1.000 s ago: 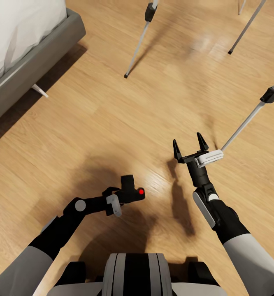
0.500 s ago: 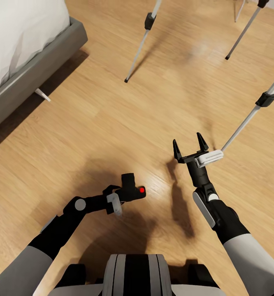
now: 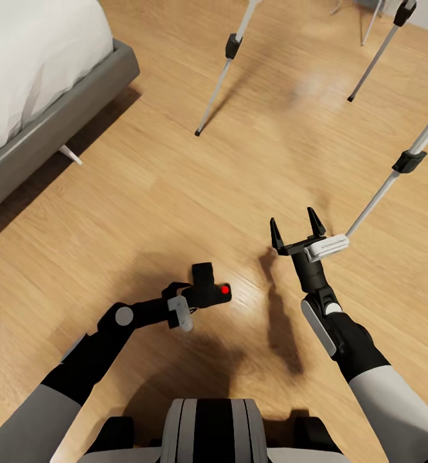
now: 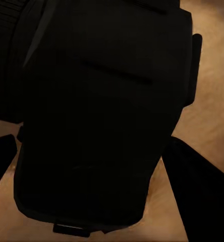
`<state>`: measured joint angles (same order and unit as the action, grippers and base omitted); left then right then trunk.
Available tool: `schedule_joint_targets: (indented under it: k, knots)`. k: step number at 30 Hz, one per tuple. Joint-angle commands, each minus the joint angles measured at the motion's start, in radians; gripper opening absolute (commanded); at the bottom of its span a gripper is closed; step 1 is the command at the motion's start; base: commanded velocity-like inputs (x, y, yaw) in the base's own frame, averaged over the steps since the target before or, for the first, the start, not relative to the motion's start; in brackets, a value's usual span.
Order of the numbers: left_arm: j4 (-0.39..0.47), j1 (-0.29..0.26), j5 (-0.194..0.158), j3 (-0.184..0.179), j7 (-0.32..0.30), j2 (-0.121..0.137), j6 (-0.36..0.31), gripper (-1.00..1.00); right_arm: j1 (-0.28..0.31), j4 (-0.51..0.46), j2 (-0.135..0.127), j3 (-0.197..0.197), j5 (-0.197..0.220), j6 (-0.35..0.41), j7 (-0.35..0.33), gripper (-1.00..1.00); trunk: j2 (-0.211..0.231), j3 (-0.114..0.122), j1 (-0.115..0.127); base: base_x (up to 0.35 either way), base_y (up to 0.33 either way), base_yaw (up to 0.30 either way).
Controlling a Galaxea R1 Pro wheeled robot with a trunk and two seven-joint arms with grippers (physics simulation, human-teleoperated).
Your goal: Attach the digital camera to the camera tripod in the bedroom.
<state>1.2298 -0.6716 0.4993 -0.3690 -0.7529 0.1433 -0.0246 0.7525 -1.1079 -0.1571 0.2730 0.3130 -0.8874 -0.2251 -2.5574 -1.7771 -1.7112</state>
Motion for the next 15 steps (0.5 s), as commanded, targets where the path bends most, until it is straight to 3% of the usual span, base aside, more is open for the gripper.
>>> schedule_joint_targets:
  k: [1,7,15]
  knots:
    - [0.016,0.0,0.005,-0.001,-0.005,0.001,-0.005,-1.0,0.001,0.0,-0.001,0.002,0.011,-0.002,-0.006,1.0,0.0,0.001,0.0,0.0,0.0,0.0]
    - [0.116,0.0,0.003,0.015,0.0,-0.007,-0.013,-1.0,0.001,0.0,-0.001,0.003,0.011,-0.002,-0.006,1.0,0.0,0.011,0.0,0.0,0.0,0.0]
    - [0.178,0.002,-0.001,0.023,0.001,-0.01,-0.039,-1.0,0.001,0.0,-0.001,0.002,0.011,-0.002,-0.006,1.0,0.0,0.024,0.0,0.0,0.0,0.0]
